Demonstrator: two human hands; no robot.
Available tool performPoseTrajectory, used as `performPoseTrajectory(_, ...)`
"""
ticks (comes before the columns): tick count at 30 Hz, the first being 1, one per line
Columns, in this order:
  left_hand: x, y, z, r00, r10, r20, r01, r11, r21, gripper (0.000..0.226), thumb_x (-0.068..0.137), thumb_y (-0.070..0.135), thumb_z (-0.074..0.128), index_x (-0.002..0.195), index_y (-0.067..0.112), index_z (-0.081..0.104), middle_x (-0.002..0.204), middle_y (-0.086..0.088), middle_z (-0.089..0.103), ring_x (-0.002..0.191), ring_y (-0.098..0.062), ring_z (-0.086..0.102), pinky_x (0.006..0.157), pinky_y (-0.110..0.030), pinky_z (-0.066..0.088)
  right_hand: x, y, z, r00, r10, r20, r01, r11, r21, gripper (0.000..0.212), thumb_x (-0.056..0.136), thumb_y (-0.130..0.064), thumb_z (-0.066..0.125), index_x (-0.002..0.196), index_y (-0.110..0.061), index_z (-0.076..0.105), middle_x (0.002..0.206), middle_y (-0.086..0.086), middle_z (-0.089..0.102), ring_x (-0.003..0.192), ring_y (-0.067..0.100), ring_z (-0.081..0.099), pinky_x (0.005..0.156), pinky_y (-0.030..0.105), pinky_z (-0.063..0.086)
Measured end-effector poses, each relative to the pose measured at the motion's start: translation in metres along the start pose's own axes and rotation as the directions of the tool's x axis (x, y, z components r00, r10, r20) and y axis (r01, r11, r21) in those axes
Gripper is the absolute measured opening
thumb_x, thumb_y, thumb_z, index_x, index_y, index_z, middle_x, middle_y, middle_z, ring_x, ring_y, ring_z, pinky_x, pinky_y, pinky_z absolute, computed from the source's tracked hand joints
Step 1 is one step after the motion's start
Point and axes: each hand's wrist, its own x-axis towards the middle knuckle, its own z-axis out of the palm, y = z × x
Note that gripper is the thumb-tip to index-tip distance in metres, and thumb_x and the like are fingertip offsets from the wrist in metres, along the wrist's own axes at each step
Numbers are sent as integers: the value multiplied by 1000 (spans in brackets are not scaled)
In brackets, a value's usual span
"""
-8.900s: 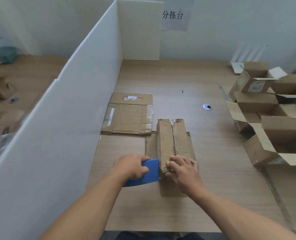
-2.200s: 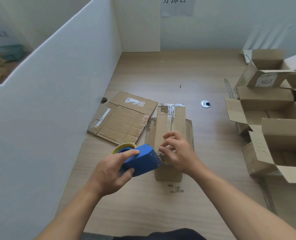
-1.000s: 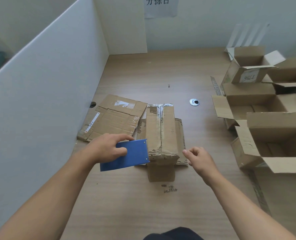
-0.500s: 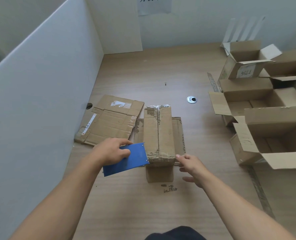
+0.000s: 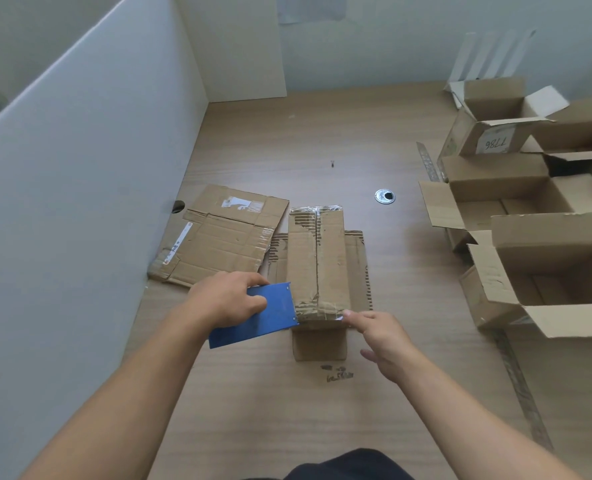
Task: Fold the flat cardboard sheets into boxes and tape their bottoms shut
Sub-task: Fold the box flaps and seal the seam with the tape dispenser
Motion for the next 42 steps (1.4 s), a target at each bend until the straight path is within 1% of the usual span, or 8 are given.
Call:
performPoseTrajectory(3, -1, 0, 0, 1000, -15, -11, 15, 1000, -14, 47, 86, 40, 50, 131, 50, 51, 126, 11, 61, 105, -17, 53, 76, -33, 46, 2, 0, 6, 998, 58, 12, -59, 991, 117, 20, 85, -22, 77, 95, -5, 71, 112, 11, 67, 121, 25, 53, 103, 50, 41)
performPoseTrajectory(7, -1, 0, 1, 1000, -21, -6, 21, 999, -38, 47, 86, 38, 50, 131, 48, 52, 127, 12, 60, 105, -16, 53, 75, -32, 44, 6, 9, 14, 988, -88, -130, 93, 995, 32, 20, 85, -15, 74, 70, -9, 63, 66, 1, 56, 65, 15, 48, 60, 27, 37)
performPoseTrajectory(18, 3, 4, 1, 1000, -25, -6, 24, 999, -42, 46, 84, 39, 51, 129, 48, 52, 121, 10, 62, 104, -18, 55, 74, -33, 46, 20, 13, -4, 916, -391, -89, 292, 802, -521, 43, 92, -36, 66, 55, -22, 49, 95, 3, 50, 88, 19, 50, 72, 27, 30)
performPoseTrajectory(23, 3, 5, 1, 1000, -22, -5, 21, 999, -46, 45, 84, 38, 51, 128, 49, 52, 120, 9, 62, 103, -18, 54, 77, -34, 48, 29, 13, -9, 965, -252, -68, 196, 872, -449, 30, 87, -44, 70, 80, -16, 64, 96, 4, 59, 87, 18, 57, 71, 29, 42)
performPoseTrajectory(27, 4, 6, 1, 1000, -13, 3, 13, 998, -53, 43, 85, 37, 51, 127, 48, 53, 118, 9, 62, 102, -18, 55, 80, -35, 50, 25, 15, -7, 870, -476, -128, 347, 776, -526, 22, 85, -32, 74, 105, -22, 70, 100, -3, 58, 94, 19, 59, 85, 33, 46)
performPoseTrajectory(32, 6, 5, 2, 1000, -16, 0, 16, 998, -68, 42, 85, 38, 51, 125, 48, 53, 113, 10, 60, 100, -17, 55, 79, -35, 51, 23, 21, 8, 858, -469, -212, 316, 805, -502, 25, 88, -26, 71, 111, -16, 74, 98, 0, 65, 100, 23, 60, 90, 34, 45)
performPoseTrajectory(38, 10, 0, 4, 1000, -23, 3, 23, 994, -109, 41, 84, 37, 52, 123, 47, 55, 113, 11, 61, 100, -16, 55, 77, -34, 49, 23, 13, 13, 935, -190, -299, 180, 982, -62, 14, 81, -25, 76, 94, -30, 74, 96, -9, 74, 96, 12, 67, 97, 33, 51)
performPoseTrajectory(42, 10, -2, 3, 1000, -28, -15, 26, 995, -96, 41, 85, 36, 52, 125, 47, 54, 109, 13, 57, 99, -16, 54, 72, -32, 44, 20, 12, 13, 874, -398, -279, 322, 904, -280, 12, 86, -23, 74, 98, -21, 75, 85, -2, 72, 86, 17, 67, 79, 25, 48)
